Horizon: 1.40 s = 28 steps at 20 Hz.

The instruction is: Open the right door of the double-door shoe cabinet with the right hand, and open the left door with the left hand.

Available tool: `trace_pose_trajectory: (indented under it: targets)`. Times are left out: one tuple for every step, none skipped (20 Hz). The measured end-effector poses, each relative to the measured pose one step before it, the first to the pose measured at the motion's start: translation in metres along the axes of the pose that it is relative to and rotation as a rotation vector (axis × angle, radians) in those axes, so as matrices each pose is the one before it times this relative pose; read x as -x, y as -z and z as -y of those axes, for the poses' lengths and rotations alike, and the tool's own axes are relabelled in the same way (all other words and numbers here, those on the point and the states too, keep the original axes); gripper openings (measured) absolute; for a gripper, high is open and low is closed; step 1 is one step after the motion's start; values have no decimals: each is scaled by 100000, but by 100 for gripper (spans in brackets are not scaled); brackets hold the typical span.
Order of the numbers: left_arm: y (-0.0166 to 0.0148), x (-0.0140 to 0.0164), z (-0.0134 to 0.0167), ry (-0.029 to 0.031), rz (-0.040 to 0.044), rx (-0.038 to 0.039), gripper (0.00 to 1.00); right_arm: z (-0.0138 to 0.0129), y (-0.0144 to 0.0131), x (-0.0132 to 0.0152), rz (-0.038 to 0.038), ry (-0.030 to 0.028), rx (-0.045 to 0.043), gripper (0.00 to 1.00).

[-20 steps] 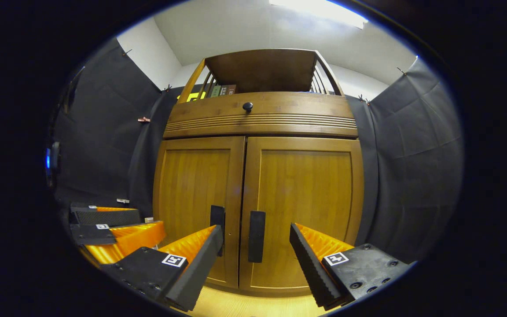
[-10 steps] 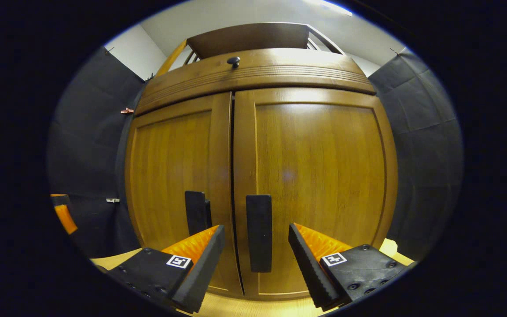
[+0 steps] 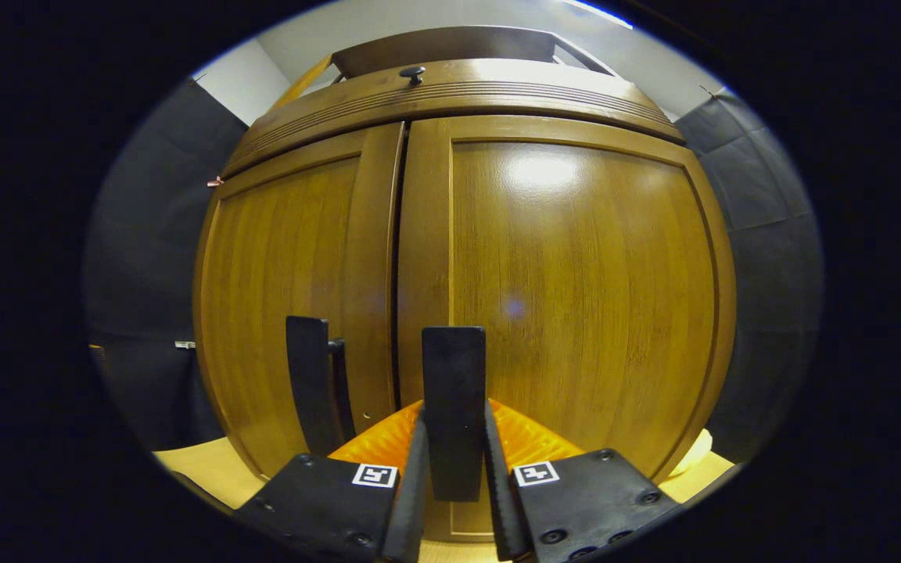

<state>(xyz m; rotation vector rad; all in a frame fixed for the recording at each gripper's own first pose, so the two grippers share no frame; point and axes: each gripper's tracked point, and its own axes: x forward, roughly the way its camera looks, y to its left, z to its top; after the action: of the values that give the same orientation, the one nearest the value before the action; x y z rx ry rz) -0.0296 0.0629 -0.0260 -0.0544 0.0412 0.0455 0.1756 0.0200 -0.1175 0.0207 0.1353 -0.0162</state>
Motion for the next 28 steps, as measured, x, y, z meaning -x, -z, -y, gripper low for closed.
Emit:
trace_pose_trajectory:
  targets:
    - [133,62,35,257,-284,476,87,-52,371,-150,202,129,2323,37]
    - [-90,145,13,-174,101,305,84,37,-148,647,-302,858,-275,37]
    - [-99,91,-50,-373,185,-77,84,124,334,-561,-1155,881,-1107,31]
    - [-109,168,84,-407,115,-424,84,62,223,678,-1038,457,-978,31]
    - [-44,281,47,-588,116,-370,86,83,79,-431,-1566,-195,792,16]
    - [-196,276,87,-337,143,-94,87,-17,-80,146,-265,-969,635,21]
    - [-67,280,257,3,264,163,87,-93,-102,201,-939,-1480,426,21]
    - [-166,284,95,68,373,314,87,-52,-156,595,-1014,-1501,-925,21]
    - [-24,274,134,-194,218,293,87,62,101,1285,-138,-1715,-798,21]
    - [-124,269,222,-52,-61,203,86,62,29,1211,-77,-1654,-256,21]
    - [46,161,275,10,-247,279,86,81,-325,1007,433,-1530,180,26]
    - [-44,188,326,258,-215,261,86,240,-207,1157,129,-1303,750,21]
    - [45,214,437,402,-338,34,87,112,-109,1214,207,-1527,983,21]
    - [-17,202,311,241,-290,-360,87,289,18,1218,-123,-1459,280,17]
    - [14,230,124,-309,-7,-637,84,309,-83,1352,-86,-1481,286,21]
    - [-113,106,105,-656,50,-415,84,395,-156,1355,137,-1298,111,21]
    - [0,73,218,-138,17,-204,86,463,-118,1367,197,-1102,170,21]
    - [-174,34,187,-40,1,129,87,491,-140,1164,234,-833,-8,21]
    - [-43,-131,-5,-691,-105,91,87,540,-69,1196,4,-675,-412,17]
    - [-46,-106,-32,-1250,106,-181,87,511,-65,1266,155,-799,72,20]
    - [-163,-55,148,-1043,395,-271,87,537,-146,1065,-2,-653,-56,20]
    - [-269,-256,260,-486,407,32,87,600,-165,798,339,-394,-444,21]
    - [113,-285,491,90,261,406,87,721,-92,642,18,-355,-508,20]
    - [179,-249,563,425,-319,643,87,534,-45,650,78,-298,-316,20]
    - [412,-266,574,549,-684,744,87,442,-94,795,-257,-68,-64,20]
    - [291,-259,592,996,-633,684,87,367,-231,707,-366,206,409,20]
    - [357,-359,389,398,-786,737,87,387,-76,591,-475,368,725,20]
    - [308,-302,251,156,-661,533,87,443,-63,474,-470,404,659,20]
